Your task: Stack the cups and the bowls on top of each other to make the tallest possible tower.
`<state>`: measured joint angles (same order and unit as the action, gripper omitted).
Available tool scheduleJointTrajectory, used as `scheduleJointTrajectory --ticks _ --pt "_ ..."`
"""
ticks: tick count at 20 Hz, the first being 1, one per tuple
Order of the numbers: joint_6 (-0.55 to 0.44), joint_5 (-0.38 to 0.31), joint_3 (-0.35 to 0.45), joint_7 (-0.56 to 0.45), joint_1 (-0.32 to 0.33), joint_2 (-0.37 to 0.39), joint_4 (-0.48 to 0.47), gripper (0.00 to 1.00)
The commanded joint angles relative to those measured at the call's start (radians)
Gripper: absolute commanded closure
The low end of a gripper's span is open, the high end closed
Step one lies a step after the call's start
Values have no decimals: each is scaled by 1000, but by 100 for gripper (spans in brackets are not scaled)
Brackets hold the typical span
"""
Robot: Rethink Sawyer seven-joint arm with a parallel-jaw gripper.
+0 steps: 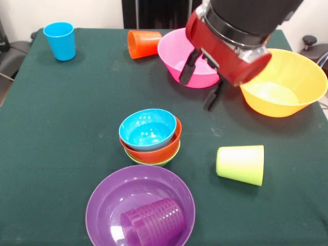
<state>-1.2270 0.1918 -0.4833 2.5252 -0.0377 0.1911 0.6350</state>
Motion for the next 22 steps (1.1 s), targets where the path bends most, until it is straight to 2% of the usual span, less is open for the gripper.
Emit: scheduleJointTrajectory --ticks 1,10,16,22 --pt "94 3 130 43 -38 48 283 0" --pt "174 10 130 88 -52 39 333 0" --pt "163 32 117 144 -71 26 331 0" --pt "156 55 107 185 -100 35 376 0"
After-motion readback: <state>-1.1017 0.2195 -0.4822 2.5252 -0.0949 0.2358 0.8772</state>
